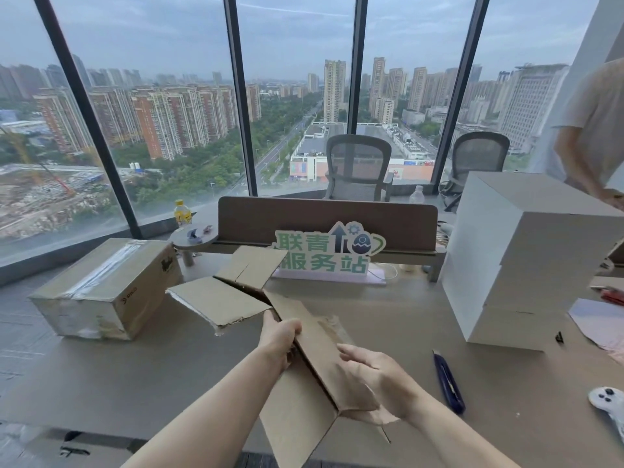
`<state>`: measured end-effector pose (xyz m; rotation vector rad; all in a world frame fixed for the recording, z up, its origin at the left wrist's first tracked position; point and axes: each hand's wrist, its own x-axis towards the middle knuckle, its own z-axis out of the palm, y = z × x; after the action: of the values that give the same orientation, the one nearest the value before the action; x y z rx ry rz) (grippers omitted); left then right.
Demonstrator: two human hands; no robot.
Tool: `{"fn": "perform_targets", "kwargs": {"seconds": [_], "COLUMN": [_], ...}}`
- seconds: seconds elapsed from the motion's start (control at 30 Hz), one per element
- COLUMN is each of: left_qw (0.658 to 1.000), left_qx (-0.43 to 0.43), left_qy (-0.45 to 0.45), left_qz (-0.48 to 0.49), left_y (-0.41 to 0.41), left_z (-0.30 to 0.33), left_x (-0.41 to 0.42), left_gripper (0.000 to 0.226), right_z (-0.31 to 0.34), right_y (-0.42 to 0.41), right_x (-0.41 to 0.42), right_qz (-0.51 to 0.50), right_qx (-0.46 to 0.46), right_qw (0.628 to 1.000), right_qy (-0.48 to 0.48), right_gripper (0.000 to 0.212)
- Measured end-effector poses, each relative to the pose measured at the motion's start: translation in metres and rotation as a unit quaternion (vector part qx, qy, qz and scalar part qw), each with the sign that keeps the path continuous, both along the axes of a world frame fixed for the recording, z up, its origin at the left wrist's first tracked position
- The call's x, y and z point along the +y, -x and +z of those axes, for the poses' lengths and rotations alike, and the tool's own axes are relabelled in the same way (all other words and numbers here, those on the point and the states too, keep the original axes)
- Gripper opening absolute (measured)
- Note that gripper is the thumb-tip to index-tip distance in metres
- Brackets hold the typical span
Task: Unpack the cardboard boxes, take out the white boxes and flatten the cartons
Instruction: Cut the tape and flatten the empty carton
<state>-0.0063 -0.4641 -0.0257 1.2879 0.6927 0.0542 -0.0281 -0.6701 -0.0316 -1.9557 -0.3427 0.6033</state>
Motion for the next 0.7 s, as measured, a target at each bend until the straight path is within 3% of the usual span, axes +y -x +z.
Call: {"fn": "perform_targets", "kwargs": {"seconds": [0.1, 0.2, 0.27, 0.37, 0.47, 0.6, 0.7], "left_qw": [1.000, 0.999, 0.998, 0.995, 0.992, 0.989, 0.990], "left_qx": [-0.011, -0.033, -0.050, -0.071, -0.091, -0.100, -0.087], "left_qy": [0.002, 0.001, 0.010, 0.042, 0.041, 0.026, 0.014], "left_qz": [0.000, -0.017, -0.025, -0.049, -0.074, -0.105, -0.110], "left_y": [-0.004, -0.007, -0.007, -0.006, -0.004, -0.005, -0.005], "left_z": [0.006, 0.015, 0.022, 0.028, 0.031, 0.034, 0.034], "left_x": [0.007, 0.011, 0.012, 0.014, 0.012, 0.016, 0.022], "left_gripper": [0.046, 0.053, 0.053, 0.057, 0.049, 0.064, 0.081], "right_z": [-0.013, -0.033, -0.038, -0.045, -0.054, -0.068, -0.076], "right_y": [-0.014, -0.023, -0.028, -0.031, -0.038, -0.042, -0.045], "right_x": [-0.010, -0.026, -0.026, -0.030, -0.036, -0.050, -0.057], "right_qz": [-0.060, -0.102, -0.148, -0.220, -0.234, -0.228, -0.276], "right_qx": [0.022, 0.044, 0.089, 0.226, 0.248, 0.294, 0.294], "right_qw": [0.998, 0.994, 0.985, 0.944, 0.938, 0.928, 0.914], "right_qy": [-0.001, 0.010, 0.006, -0.094, -0.061, -0.020, -0.050], "right_gripper": [0.036, 0.058, 0.072, 0.087, 0.099, 0.068, 0.046]}}
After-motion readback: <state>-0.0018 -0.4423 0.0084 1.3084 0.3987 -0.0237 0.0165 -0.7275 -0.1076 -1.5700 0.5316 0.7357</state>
